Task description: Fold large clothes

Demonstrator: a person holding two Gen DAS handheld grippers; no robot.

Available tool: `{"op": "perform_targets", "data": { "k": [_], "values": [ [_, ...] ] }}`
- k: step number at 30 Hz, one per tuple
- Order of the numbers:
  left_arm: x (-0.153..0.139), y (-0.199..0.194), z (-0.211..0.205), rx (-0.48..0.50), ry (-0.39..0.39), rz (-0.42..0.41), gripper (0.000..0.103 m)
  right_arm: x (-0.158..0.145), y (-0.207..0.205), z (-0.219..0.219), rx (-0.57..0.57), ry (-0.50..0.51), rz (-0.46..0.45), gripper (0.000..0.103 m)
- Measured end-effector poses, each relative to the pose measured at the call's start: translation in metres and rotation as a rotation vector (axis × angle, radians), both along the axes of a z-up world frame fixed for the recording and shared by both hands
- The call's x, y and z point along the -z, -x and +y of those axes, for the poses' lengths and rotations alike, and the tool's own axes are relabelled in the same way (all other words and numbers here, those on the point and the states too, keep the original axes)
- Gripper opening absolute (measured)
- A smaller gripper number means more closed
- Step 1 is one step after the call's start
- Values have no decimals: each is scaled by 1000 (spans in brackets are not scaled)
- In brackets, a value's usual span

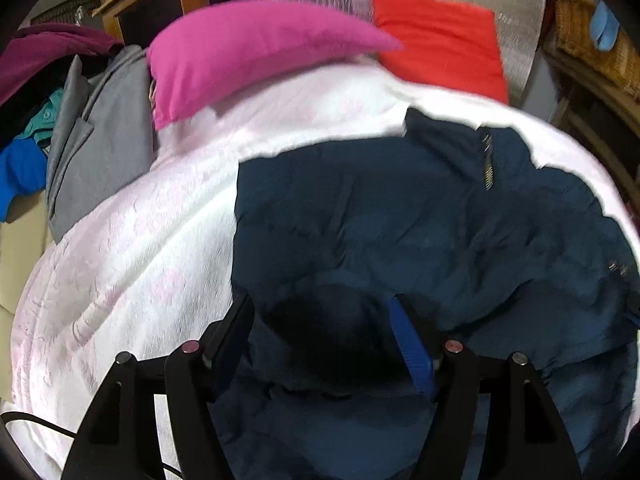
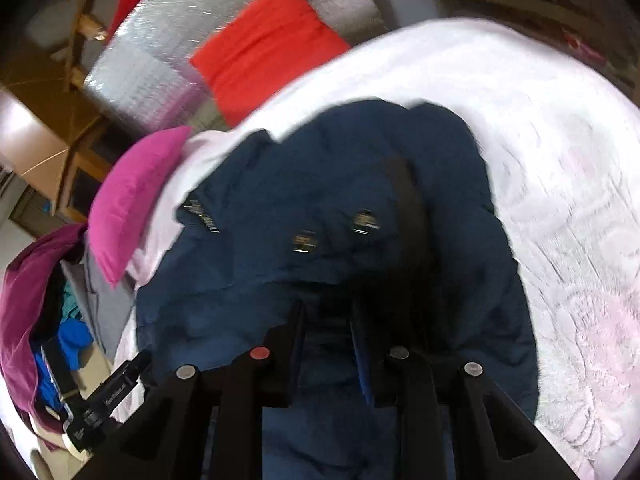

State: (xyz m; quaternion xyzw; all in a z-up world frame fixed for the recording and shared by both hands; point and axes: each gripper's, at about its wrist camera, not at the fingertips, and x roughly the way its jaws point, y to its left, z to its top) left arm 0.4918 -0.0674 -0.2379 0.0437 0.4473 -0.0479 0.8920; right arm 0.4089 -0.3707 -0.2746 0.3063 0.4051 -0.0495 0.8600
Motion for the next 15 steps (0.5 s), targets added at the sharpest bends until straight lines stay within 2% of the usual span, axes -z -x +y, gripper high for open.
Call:
{"op": "perform_targets", "data": {
  "k": [2,4,6,8,11,15],
  "values": [
    [-2,2,-6,32,20,-6,71,-9,-4,14,-46,31,-39,26],
    [5,2,-16,63,-10,15,71,-8,-12,31,-101,36,-49,26],
    [20,-1,-24,71,-87,60,72,5,-23,44,-139,24,-11,26],
    [29,-3,-27,72,-125,80,74,24,-34,56,-167,30,49,28],
    [25,-3,-26,71,-115,76,74,29,-34,59,-153,17,57,27],
    [16,-5,-17,47,-78,47,74,14,-28,58,-167,-20,21,27]
  ]
}}
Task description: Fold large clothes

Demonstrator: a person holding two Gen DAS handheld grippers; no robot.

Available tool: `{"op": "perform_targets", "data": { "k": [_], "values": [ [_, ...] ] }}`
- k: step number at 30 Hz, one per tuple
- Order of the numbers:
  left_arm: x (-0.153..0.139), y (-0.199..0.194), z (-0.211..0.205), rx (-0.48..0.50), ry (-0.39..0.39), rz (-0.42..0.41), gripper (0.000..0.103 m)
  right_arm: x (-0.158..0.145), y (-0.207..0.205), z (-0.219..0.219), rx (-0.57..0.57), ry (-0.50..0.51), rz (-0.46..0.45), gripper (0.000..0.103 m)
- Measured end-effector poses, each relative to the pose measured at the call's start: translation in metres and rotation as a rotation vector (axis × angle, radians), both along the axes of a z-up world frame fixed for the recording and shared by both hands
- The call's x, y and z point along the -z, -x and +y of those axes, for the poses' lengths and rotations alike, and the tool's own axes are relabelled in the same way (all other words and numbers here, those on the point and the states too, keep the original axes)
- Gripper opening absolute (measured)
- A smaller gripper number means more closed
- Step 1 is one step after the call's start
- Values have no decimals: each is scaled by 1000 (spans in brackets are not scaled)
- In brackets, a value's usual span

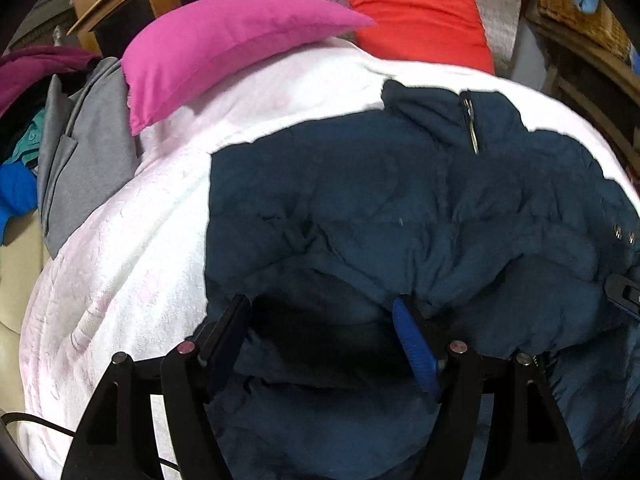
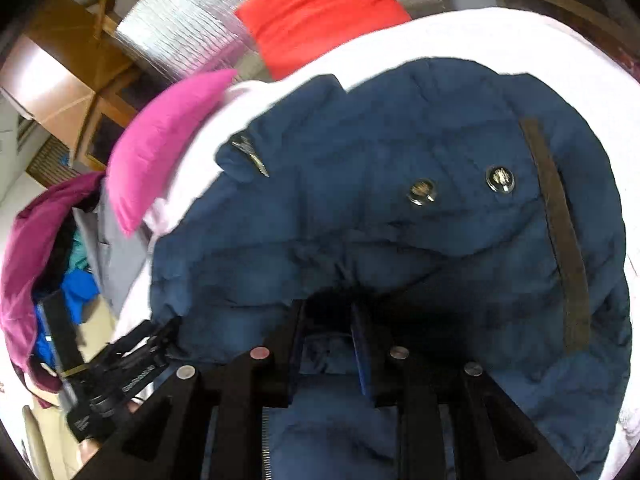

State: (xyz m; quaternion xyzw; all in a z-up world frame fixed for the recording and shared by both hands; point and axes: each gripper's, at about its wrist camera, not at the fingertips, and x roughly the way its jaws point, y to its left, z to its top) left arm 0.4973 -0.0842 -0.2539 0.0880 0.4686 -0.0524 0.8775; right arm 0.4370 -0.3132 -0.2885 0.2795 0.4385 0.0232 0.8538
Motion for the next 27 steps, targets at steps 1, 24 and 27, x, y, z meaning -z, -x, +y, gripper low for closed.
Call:
{"op": "perform_targets", "data": {
  "k": [1,24,27],
  "values": [
    [-3,0,2,-6,11,-12,74,-4,1,2,-12,-9,-20,27],
    [-10,12,15,-54,0,-29,74,-9,68,-30,29,-12,-15,37],
    [-11,16,20,-64,-4,-36,74,-16,100,-57,97,-11,-52,58]
  ]
}}
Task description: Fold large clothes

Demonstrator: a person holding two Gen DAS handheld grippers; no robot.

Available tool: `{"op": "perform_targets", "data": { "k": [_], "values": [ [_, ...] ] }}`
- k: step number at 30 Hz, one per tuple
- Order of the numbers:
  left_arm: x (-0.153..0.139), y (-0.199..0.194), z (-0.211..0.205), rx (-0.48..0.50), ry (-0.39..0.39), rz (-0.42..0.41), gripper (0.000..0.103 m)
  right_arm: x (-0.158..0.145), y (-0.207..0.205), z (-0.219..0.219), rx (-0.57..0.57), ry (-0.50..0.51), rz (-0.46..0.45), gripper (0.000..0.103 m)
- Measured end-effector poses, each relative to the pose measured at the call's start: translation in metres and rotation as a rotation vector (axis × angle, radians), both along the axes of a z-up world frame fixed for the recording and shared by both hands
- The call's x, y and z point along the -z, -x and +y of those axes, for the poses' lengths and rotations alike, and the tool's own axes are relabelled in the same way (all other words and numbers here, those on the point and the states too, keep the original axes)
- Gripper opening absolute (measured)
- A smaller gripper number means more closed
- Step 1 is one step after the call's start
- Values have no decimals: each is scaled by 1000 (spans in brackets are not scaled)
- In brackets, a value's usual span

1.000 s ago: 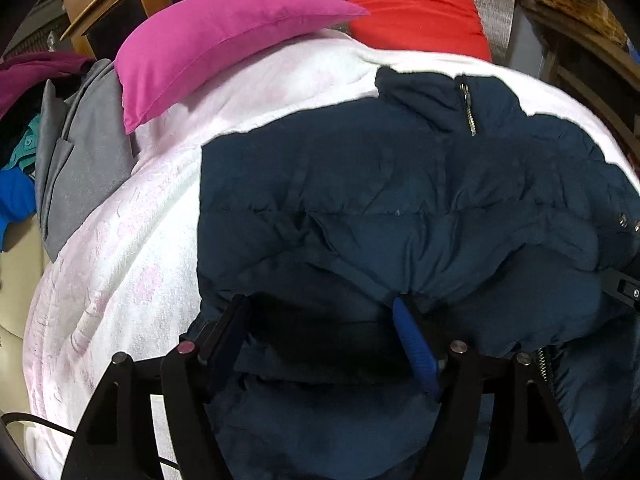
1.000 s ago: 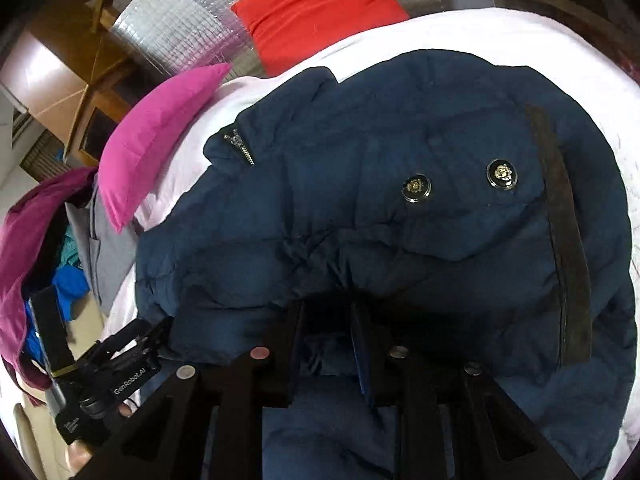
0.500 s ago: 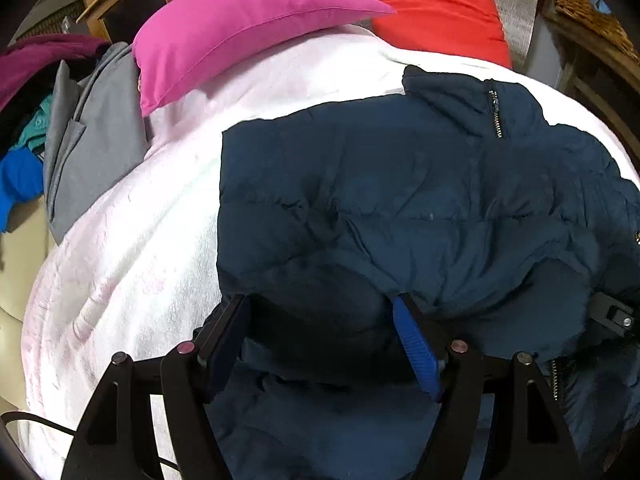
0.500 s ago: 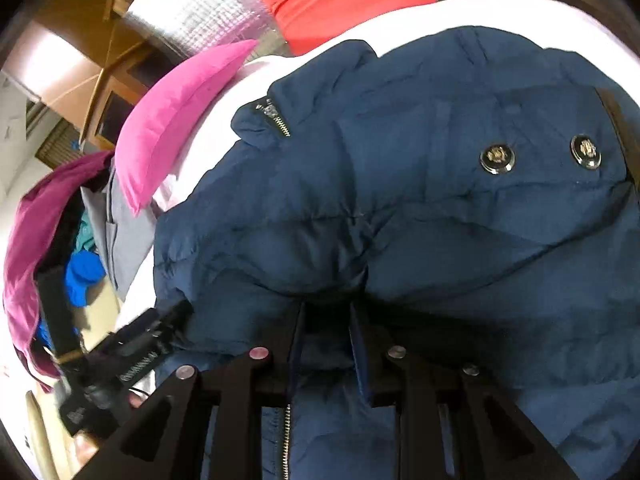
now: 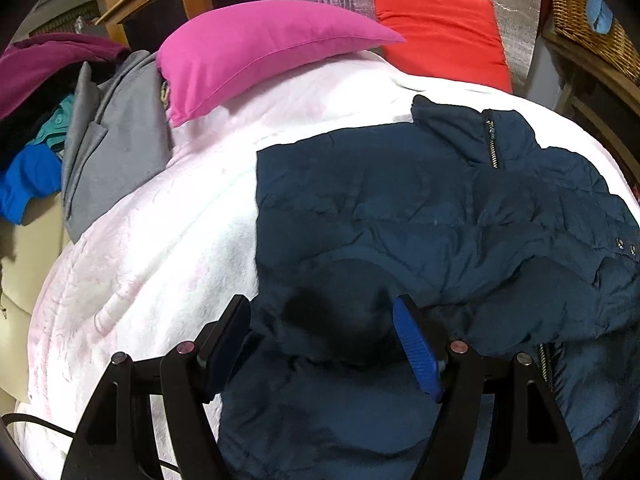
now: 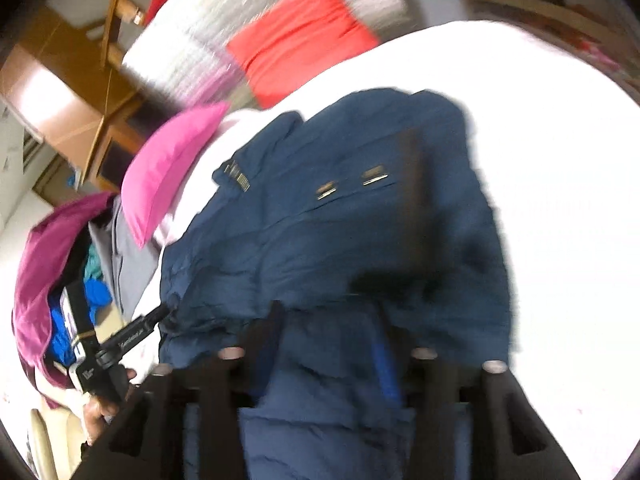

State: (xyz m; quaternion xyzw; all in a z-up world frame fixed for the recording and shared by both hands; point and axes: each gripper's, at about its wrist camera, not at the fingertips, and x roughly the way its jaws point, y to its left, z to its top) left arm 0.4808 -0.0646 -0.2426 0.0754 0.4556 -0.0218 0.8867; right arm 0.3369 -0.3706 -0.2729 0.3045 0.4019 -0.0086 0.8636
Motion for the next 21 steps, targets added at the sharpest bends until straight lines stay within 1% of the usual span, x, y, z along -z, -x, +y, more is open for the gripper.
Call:
{"op": "perform_targets", "data": {
  "k": [1,5,7,8,9,11,12,14,15,16,18,19,21],
  "values": [
    [1,2,1,-2,-4,2,74,-2,10,-9,29,2,-12,58],
    [5,5,11,-18,-29,-4,74,-9,18,-25,66,-28,-29,57],
    [6,3,19,-48,-46,-8,74,-12,10,-24,81,7,-25,54],
    [7,1,24,-69,-47,-9,74,-13,4,-24,101,37,-23,49],
    [7,0,29,-88,-42,-8,74,-12,-3,-25,118,66,-14,47],
    [7,-7,45,-142,-1,-3,74,-7,-16,-29,142,96,7,44],
    [7,-10,51,-163,24,-1,74,-3,-24,-33,157,91,12,40],
    [10,-17,65,-203,87,9,74,4,-36,-36,162,74,20,38],
    [12,-21,68,-213,104,19,74,8,-39,-38,163,69,25,38],
    [18,-25,69,-218,108,35,74,14,-45,-39,162,64,37,37],
    [31,-31,65,-215,86,74,74,29,-58,-42,163,51,89,36],
    [39,-35,61,-204,75,101,74,33,-61,-43,164,43,92,36],
    [45,-36,54,-194,57,102,75,34,-62,-44,162,40,97,36]
  ]
}}
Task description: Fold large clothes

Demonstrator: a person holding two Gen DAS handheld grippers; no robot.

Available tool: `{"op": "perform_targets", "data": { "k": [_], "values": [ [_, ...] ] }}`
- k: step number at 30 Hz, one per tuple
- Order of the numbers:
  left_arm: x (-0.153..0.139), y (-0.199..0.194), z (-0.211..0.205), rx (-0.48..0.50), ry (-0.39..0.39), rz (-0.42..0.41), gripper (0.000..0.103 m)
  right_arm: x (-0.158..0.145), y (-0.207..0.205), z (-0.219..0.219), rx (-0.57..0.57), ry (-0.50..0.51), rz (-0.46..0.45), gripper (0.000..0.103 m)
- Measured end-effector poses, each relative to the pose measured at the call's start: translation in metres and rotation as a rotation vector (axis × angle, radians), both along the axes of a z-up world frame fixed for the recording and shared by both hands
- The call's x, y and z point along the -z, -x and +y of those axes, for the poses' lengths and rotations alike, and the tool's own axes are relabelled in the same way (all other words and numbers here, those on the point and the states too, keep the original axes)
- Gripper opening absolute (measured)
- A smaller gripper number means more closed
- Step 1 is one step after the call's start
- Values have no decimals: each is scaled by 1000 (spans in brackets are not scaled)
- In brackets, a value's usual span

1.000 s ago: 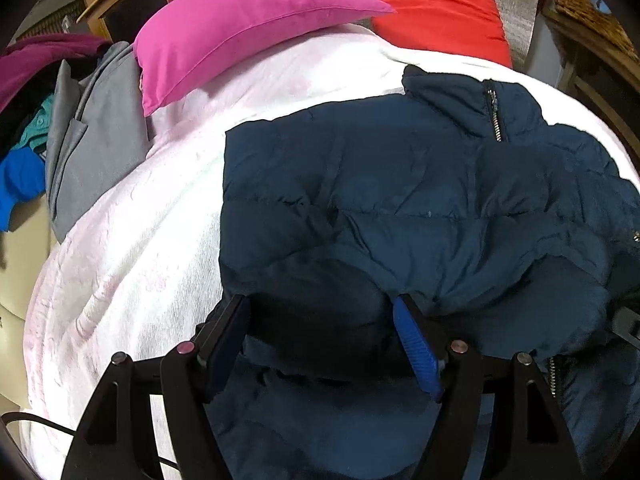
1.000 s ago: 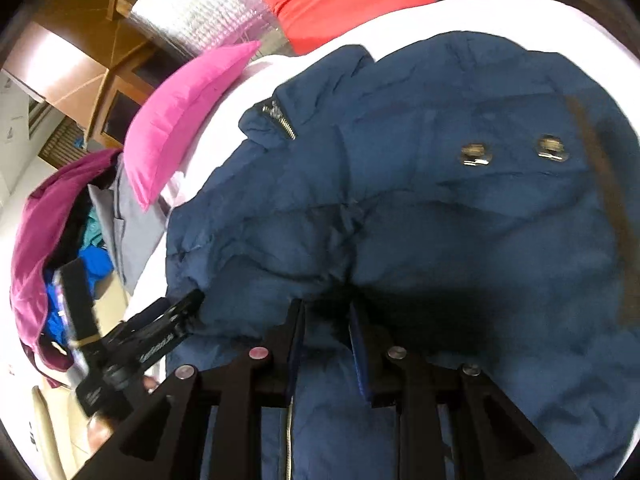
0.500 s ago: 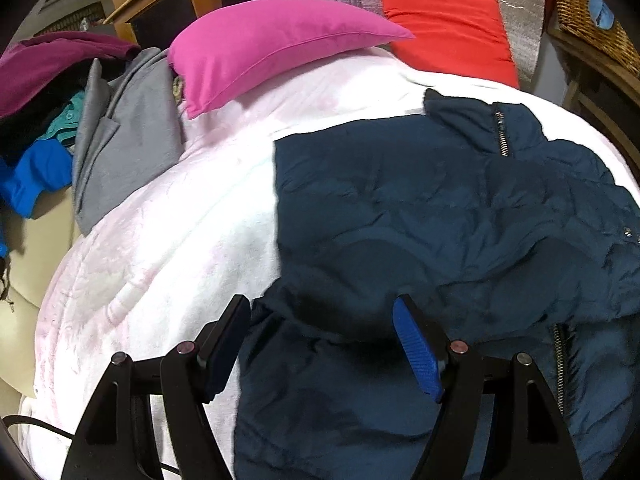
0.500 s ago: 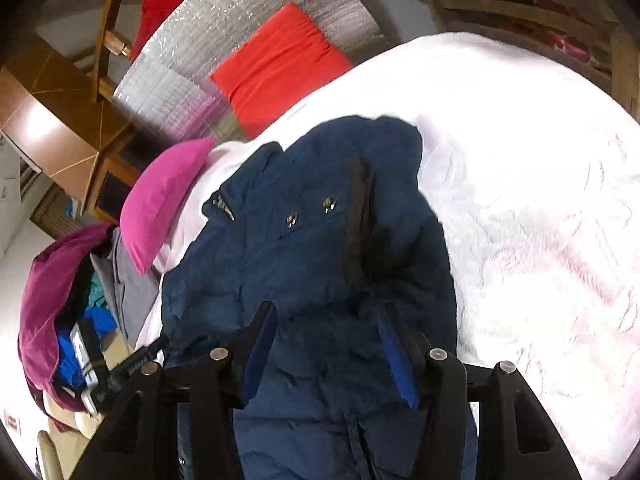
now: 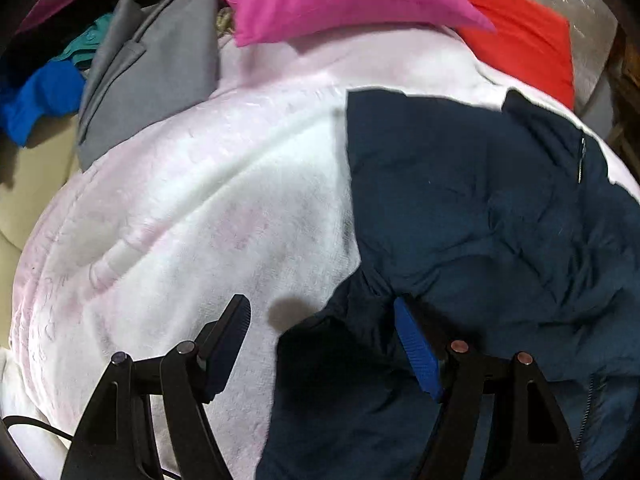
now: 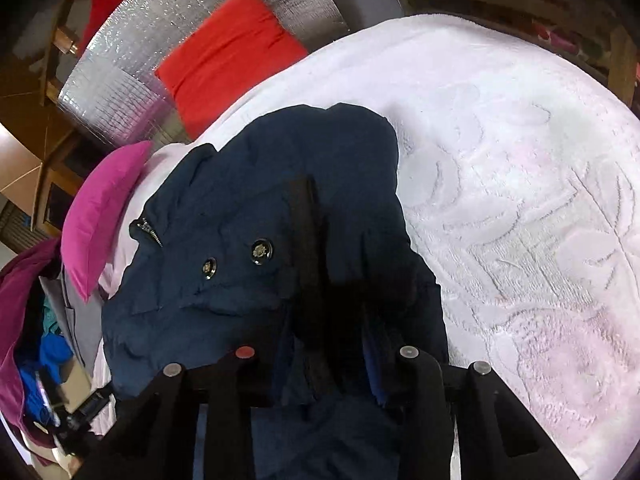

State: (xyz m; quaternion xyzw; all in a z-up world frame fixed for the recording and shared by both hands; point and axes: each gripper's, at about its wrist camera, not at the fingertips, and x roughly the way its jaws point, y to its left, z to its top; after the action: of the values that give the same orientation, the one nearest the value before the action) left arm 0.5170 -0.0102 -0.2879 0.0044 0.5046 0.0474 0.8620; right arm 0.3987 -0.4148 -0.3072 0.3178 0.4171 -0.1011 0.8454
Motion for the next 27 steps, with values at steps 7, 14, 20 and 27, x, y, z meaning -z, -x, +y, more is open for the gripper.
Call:
{"op": "perform_targets", "data": {
  "k": [7,14,20,27],
  "values": [
    [-19,25,6,20,33,-49,74,-27,37,5,-53,-13,-41,36],
    [-41,84,13,61,-3,-154,74,-67,120,12,-95,48,-133,51],
    [-50,141,35,92,-48,-210,74,-97,192,28,-170,132,-181,66],
    [-39,200,87,70,-60,-176,75,-78,252,31,-233,110,-115,72]
  ]
}}
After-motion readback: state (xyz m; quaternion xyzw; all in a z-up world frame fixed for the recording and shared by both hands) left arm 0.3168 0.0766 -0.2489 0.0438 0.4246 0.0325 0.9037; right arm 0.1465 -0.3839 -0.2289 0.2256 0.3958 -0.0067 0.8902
